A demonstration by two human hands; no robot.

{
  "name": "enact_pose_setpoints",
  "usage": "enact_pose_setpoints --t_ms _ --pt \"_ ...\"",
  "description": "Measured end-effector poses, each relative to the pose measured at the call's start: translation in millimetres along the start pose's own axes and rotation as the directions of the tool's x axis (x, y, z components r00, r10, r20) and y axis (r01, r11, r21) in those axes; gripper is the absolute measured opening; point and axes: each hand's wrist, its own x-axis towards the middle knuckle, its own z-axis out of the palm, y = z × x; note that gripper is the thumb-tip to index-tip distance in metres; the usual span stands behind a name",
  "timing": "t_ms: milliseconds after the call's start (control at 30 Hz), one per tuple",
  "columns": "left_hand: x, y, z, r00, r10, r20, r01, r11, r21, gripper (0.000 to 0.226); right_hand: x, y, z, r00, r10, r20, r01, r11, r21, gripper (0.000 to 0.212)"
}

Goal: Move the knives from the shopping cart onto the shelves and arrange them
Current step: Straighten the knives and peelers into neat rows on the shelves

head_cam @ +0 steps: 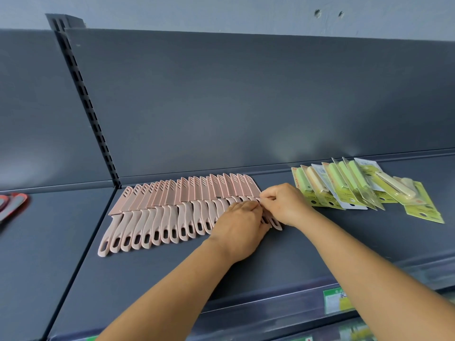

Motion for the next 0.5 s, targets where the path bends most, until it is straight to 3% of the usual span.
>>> enact_pose_setpoints --t_ms 100,200,267,500 --pt "-2.1 0.3 -3.3 1.000 -0.008 0.017 0.008 1.000 0.008 0.040 -7.0 4.5 -9.0 0.997 -0.004 0.077 -0.003 0.996 0.090 0.031" --pt "-1.6 1.8 -6.0 0.999 -0.018 0.037 0.017 1.000 0.004 0.043 -18.3 10.8 -23.1 0.946 -0.064 0.317 0.023 0.991 0.134 0.053" --pt "-0.9 2.6 -7.1 0.998 -0.027 0.050 0.027 1.000 0.008 0.044 -23.6 15.2 -28.9 0.910 -0.095 0.404 0.055 0.992 0.111 0.064" --pt "2.5 2.4 -10.0 0.996 -0.051 0.078 0.048 0.998 0.040 0.041 -16.3 27.6 -25.7 0.890 -0.202 0.409 0.160 0.978 0.135 0.067"
